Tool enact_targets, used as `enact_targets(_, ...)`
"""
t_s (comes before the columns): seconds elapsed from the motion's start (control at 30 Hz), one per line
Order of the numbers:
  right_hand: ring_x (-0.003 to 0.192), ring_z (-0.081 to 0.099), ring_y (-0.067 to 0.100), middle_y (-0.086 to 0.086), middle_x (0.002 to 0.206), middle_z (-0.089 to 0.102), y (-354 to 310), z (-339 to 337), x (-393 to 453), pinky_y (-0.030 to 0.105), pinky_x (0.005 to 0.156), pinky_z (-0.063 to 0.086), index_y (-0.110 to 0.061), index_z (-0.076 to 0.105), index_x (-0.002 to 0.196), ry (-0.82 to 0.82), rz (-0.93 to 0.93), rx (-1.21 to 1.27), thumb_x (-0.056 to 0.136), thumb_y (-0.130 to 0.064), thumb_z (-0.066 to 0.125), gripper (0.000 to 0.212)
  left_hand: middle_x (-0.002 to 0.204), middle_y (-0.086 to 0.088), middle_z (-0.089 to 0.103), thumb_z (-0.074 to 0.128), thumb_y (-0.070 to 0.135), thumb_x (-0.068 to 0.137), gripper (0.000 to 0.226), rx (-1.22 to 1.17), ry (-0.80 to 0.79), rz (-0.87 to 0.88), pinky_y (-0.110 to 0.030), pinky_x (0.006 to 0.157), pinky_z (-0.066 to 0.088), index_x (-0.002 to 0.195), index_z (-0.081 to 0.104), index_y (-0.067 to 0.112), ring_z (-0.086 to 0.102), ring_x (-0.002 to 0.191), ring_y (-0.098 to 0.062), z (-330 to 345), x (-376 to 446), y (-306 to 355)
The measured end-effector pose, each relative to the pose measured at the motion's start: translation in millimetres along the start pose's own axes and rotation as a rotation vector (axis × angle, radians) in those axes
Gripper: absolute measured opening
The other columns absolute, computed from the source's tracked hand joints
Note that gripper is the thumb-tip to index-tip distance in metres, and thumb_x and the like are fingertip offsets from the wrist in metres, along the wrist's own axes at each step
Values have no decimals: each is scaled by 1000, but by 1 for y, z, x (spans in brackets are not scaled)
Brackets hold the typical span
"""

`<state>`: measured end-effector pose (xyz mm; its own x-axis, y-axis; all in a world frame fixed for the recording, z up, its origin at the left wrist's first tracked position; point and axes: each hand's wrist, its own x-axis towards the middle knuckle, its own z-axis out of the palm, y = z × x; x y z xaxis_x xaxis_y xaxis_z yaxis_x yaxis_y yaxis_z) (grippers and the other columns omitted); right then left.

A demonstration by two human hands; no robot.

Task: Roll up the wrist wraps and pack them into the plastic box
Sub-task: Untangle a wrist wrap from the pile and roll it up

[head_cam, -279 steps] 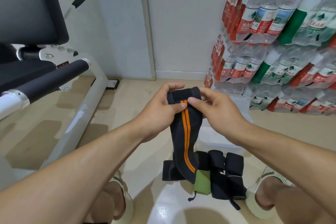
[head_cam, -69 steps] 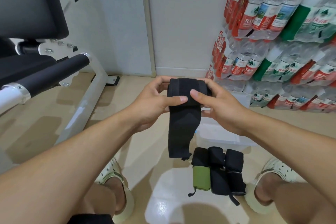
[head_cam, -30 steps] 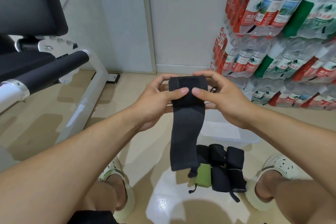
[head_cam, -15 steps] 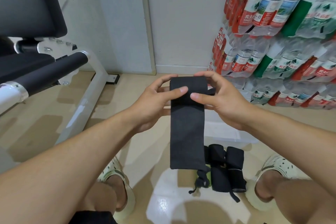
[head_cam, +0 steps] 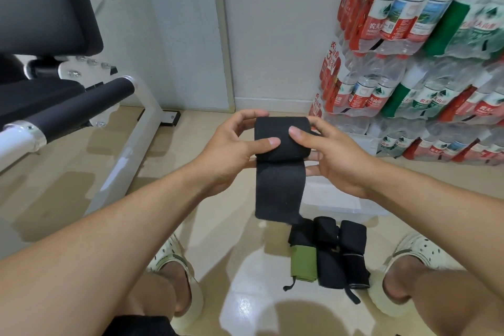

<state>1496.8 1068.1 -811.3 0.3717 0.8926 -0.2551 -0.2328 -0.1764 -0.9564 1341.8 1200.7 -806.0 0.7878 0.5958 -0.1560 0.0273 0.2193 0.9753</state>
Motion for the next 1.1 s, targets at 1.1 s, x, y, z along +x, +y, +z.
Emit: enact_targets(1.1, 106, 72, 33, 1, 123, 66, -3, -11, 1, 48, 88, 61, -19, 60, 134, 14, -28, 78, 76, -19, 77, 60, 131, -15, 64, 77, 4, 82, 57, -180, -43, -184, -46, 82, 61, 133, 53, 15, 70, 110, -37, 3, -1, 1)
